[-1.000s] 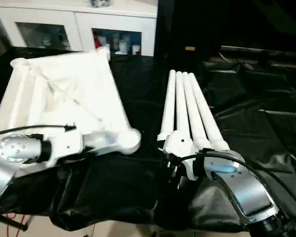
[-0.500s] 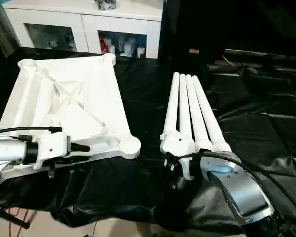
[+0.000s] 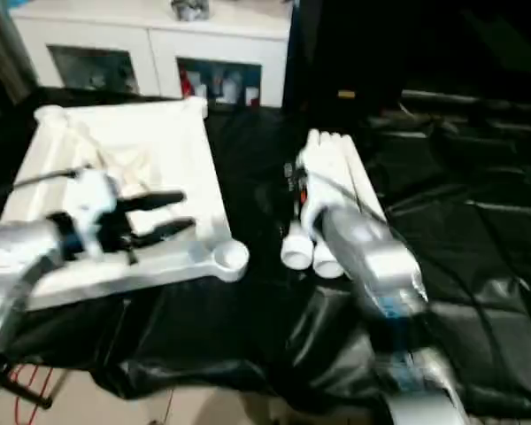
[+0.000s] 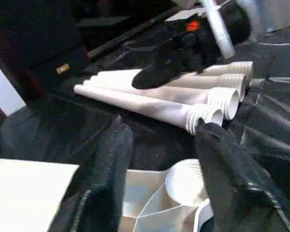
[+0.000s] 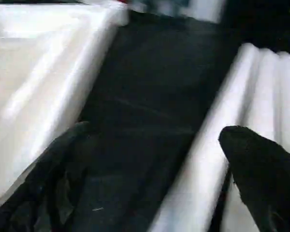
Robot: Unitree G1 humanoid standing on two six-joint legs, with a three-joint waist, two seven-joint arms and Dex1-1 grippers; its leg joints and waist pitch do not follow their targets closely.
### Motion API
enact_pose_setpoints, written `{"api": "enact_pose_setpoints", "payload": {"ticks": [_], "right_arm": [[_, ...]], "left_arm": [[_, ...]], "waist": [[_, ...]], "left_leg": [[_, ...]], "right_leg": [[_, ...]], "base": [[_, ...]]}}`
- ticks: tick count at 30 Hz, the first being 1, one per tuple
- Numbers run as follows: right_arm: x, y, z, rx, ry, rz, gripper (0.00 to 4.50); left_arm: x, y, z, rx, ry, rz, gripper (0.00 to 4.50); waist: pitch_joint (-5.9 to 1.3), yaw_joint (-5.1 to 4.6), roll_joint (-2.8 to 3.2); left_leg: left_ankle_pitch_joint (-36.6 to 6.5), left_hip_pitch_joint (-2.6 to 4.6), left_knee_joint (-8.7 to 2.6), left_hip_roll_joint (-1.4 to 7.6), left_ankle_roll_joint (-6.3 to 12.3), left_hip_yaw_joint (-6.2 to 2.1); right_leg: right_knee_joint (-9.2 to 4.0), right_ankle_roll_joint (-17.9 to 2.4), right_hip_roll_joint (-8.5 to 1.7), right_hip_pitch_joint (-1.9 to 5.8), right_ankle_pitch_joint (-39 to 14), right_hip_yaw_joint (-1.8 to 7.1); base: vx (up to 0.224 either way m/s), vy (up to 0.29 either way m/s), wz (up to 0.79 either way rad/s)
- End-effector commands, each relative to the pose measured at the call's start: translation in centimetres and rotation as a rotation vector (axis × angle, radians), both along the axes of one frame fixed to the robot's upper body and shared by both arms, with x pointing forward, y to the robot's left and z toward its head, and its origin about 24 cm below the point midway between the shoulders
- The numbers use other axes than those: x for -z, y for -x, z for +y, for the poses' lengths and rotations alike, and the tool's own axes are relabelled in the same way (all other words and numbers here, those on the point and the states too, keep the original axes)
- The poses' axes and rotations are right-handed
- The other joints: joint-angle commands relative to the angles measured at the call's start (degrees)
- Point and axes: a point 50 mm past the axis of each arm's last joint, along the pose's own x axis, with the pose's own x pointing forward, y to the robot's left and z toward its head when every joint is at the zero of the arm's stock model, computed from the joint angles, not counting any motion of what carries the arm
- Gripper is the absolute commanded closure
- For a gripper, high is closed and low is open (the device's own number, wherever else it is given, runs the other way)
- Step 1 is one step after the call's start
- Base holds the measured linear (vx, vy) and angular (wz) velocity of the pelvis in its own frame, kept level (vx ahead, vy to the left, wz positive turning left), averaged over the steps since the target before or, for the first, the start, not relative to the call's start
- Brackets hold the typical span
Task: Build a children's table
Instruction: Pick table leg
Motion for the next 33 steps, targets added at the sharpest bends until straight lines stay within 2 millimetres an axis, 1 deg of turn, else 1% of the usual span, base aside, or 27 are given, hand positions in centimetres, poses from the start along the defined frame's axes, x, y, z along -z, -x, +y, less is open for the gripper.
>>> {"api": "enact_pose_setpoints", "payload": {"ticks": [1,2,3,4,5,6,7,9,11,12,14,15,18,20,22,23,24,26,28,30,31,33], "right_arm": [[0.5,-1.0,-0.2,0.082,-0.005,0.051,0.00],[0.8,-1.2,0.0,0.099,-0.017,0.081,0.00],[1.3,-1.6,0.1,0.122,-0.026,0.124,0.00],[1.3,-1.6,0.1,0.122,-0.026,0.124,0.00],[2.0,-1.9,0.2,0.151,-0.019,0.189,0.00],[2.4,-2.0,0.4,0.160,-0.015,0.226,0.00],[2.4,-2.0,0.4,0.160,-0.015,0.226,0.00],[2.7,-2.1,1.0,0.141,-0.051,0.270,0.00],[2.9,-2.1,1.2,0.142,-0.049,0.288,0.00],[3.1,-2.2,1.3,0.146,-0.047,0.311,0.00],[3.4,-2.2,1.4,0.152,-0.039,0.330,0.00],[3.7,-2.3,1.5,0.160,-0.038,0.361,0.00],[4.1,-2.2,1.6,0.163,-0.023,0.400,0.00],[4.3,-2.1,1.6,0.169,-0.021,0.430,0.00],[4.8,-1.8,1.5,0.178,-0.042,0.494,0.00],[5.0,-1.7,1.4,0.181,-0.051,0.518,0.00],[5.1,-1.7,1.4,0.182,-0.054,0.526,0.30],[5.2,-1.6,1.3,0.187,-0.061,0.548,0.30],[5.2,-1.7,1.2,0.191,-0.065,0.548,0.66],[5.2,-1.7,1.2,0.191,-0.065,0.548,0.72],[5.1,-1.8,1.2,0.197,-0.074,0.549,0.79],[5.1,-1.8,1.1,0.198,-0.077,0.550,0.99]], "left_arm": [[-0.7,0.0,-0.6,0.014,-0.039,-0.034,1.87],[-0.7,0.1,-0.7,0.015,-0.048,-0.039,1.65],[-0.7,0.1,-0.7,0.018,-0.057,-0.044,1.57],[-0.7,0.1,-0.7,0.018,-0.057,-0.044,1.54],[-0.7,0.2,-0.8,0.019,-0.063,-0.042,1.52],[-0.7,0.2,-0.8,0.019,-0.064,-0.039,1.44],[-0.7,0.2,-0.8,0.019,-0.064,-0.039,1.33],[-0.7,0.3,-0.8,0.024,-0.072,-0.036,1.15],[-0.7,0.4,-0.8,0.028,-0.077,-0.032,1.15],[-0.7,0.5,-0.8,0.031,-0.082,-0.029,1.15],[-0.7,0.5,-0.8,0.036,-0.083,-0.023,1.15],[-0.7,0.7,-0.8,0.041,-0.085,-0.017,1.15],[-0.7,0.8,-0.8,0.047,-0.084,-0.008,1.15],[-0.7,0.8,-0.8,0.049,-0.084,-0.005,1.15],[-0.8,1.0,-0.8,0.059,-0.081,0.003,1.15],[-0.8,1.0,-0.8,0.064,-0.079,0.010,1.15],[-0.8,1.0,-0.9,0.066,-0.078,0.016,1.13],[-1.0,1.1,-1.0,0.073,-0.075,0.034,1.13],[-1.1,1.1,-1.1,0.080,-0.083,0.044,1.13],[-1.1,1.1,-1.1,0.080,-0.084,0.045,1.13],[-1.1,1.2,-1.2,0.086,-0.088,0.044,1.13],[-1.1,1.2,-1.2,0.092,-0.096,0.039,1.13]], "waist": [[-3.67,-0.27,0.17],[-3.71,-0.29,0.28],[-3.70,-0.37,0.09],[-3.74,-0.41,0.20],[-3.68,-0.23,0.31],[-3.79,-0.28,0.21],[-3.80,-0.26,0.25],[-3.86,-0.06,0.23],[-3.78,-0.08,0.25],[-3.74,-0.09,0.00],[-3.71,-0.06,0.21],[-3.61,-0.15,-0.09],[-3.58,-0.21,-0.07],[-3.63,-0.13,-0.23],[-3.56,-0.07,-0.27],[-3.55,-0.11,-0.26],[-3.59,-0.11,-0.23],[-3.54,-0.03,-0.15],[-3.55,-0.11,-0.27],[-3.54,-0.05,-0.29],[-3.62,-0.05,-0.42],[-3.60,-0.09,-0.38]], "left_leg": [[-5.40,-0.18,-4.96,1.89,-2.24,-0.37],[-5.41,-0.19,-4.98,1.92,-2.22,-0.44],[-5.09,-0.22,-4.97,1.94,-2.16,-0.38],[-5.08,-0.24,-4.93,1.92,-2.16,-0.38],[-5.04,-0.17,-4.94,1.92,-2.11,-0.33],[-4.65,-0.13,-4.92,1.91,-2.10,-0.26],[-4.37,-0.04,-4.84,1.90,-2.09,-0.19],[-3.30,-0.22,-4.83,1.92,-1.58,-0.17],[-3.20,-0.22,-4.88,2.01,-1.54,-0.17],[-3.86,-0.16,-4.92,2.08,-1.63,-0.18],[-4.30,-0.01,-4.90,2.09,-1.90,-0.13],[-4.81,-0.04,-4.95,2.10,-2.05,-0.10],[-5.56,-0.10,-4.96,2.10,-2.42,-0.17],[-5.08,-0.07,-4.95,2.08,-2.25,-0.13],[-5.23,-0.08,-4.99,2.10,-2.25,-0.14],[-5.59,0.02,-5.01,2.14,-2.37,-0.15],[-5.66,0.07,-4.99,2.15,-2.46,-0.15],[-5.93,0.06,-5.02,2.16,-2.65,-0.15],[-6.06,0.00,-5.03,2.15,-2.83,-0.14],[-6.35,0.01,-5.01,2.13,-2.83,-0.12],[-6.12,-0.02,-4.99,2.12,-2.79,-0.12],[-6.48,-0.02,-4.99,2.14,-2.80,-0.15]], "right_leg": [[-4.04,-9.35,-3.53,3.08,-14.27,2.81],[-3.92,-9.61,-3.63,3.09,-14.06,2.79],[-3.89,-10.07,-3.66,3.13,-13.11,2.77],[-3.74,-10.32,-3.68,3.17,-12.76,2.77],[-3.84,-10.28,-3.66,3.16,-12.49,2.75],[-3.63,-10.93,-3.63,3.20,-11.17,2.70],[-3.53,-11.07,-3.60,3.12,-10.43,2.73],[-3.28,-11.43,-3.65,3.43,-8.15,2.72],[-3.20,-11.71,-3.70,3.39,-7.77,2.67],[-3.19,-11.80,-3.77,3.39,-8.81,2.66],[-3.32,-11.91,-3.84,3.25,-9.65,2.66],[-3.42,-11.75,-3.74,3.23,-10.09,2.65],[-3.41,-11.51,-3.88,3.27,-11.13,2.69],[-3.36,-11.37,-3.77,3.27,-10.66,2.66],[-3.39,-11.39,-3.81,3.26,-10.83,2.66],[-3.35,-11.30,-3.78,3.18,-11.22,2.62],[-3.34,-11.28,-3.82,3.14,-11.29,2.65],[-3.35,-11.36,-3.82,3.06,-11.21,2.62],[-3.32,-11.50,-3.79,3.08,-11.03,2.57],[-3.42,-11.24,-3.82,3.08,-11.47,2.60],[-3.40,-11.19,-3.84,3.15,-11.41,2.61],[-3.42,-11.19,-3.84,3.08,-12.09,2.59]], "base": [[0.000,0.000,0.00],[0.000,0.000,0.00],[0.000,0.000,0.00],[0.000,0.000,0.00],[0.000,0.000,0.00],[0.000,0.000,0.00],[0.000,0.000,0.00],[0.000,0.000,0.00],[0.000,0.000,0.00],[0.000,0.000,0.00],[0.000,0.000,0.00],[0.000,0.000,0.00],[0.000,0.000,0.00],[0.000,0.000,0.00],[0.000,0.000,0.00],[0.000,0.000,0.00],[0.000,0.000,0.00],[0.000,0.000,0.00],[0.000,0.000,0.00],[0.000,0.000,0.00],[0.000,0.000,0.00],[0.000,0.000,0.00]]}}
